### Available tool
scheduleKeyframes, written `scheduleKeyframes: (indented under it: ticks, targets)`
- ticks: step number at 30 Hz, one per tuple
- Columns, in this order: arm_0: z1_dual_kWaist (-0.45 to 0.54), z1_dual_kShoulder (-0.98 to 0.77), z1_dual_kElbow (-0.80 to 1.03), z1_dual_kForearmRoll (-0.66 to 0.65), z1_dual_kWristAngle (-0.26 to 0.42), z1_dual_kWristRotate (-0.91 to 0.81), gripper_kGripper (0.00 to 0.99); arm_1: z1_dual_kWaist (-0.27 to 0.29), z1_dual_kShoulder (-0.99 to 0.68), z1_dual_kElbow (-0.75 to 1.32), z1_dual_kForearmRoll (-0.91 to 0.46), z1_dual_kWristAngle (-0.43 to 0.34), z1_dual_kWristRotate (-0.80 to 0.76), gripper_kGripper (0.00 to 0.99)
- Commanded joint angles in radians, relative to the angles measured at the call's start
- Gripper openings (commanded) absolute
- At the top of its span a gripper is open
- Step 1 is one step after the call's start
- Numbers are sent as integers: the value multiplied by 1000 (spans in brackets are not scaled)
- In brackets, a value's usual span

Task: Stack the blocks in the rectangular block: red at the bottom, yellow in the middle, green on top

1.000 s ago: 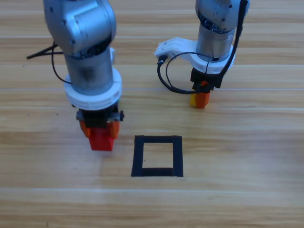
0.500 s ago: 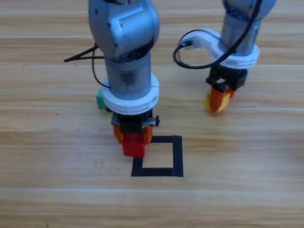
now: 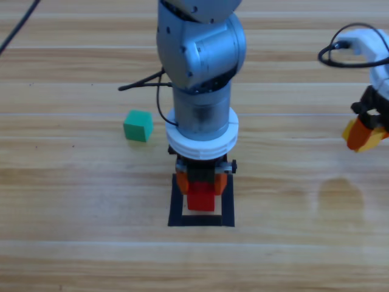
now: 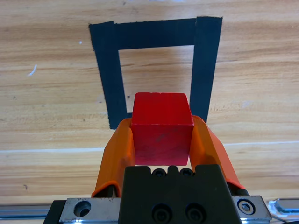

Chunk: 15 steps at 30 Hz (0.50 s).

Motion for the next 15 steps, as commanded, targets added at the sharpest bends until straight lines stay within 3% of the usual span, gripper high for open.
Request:
scheduleKeyframes:
  ticks: [1, 10, 15]
  targets:
    - [-28, 83, -40, 18, -6, -12, 26, 117, -54, -9, 49, -147, 268, 0]
    - [-27, 98, -60, 19, 17, -11, 26, 194, 4, -78, 94, -19, 440, 0]
    - [-27, 104, -63, 18, 22, -6, 26, 200, 6, -83, 94, 21, 473, 0]
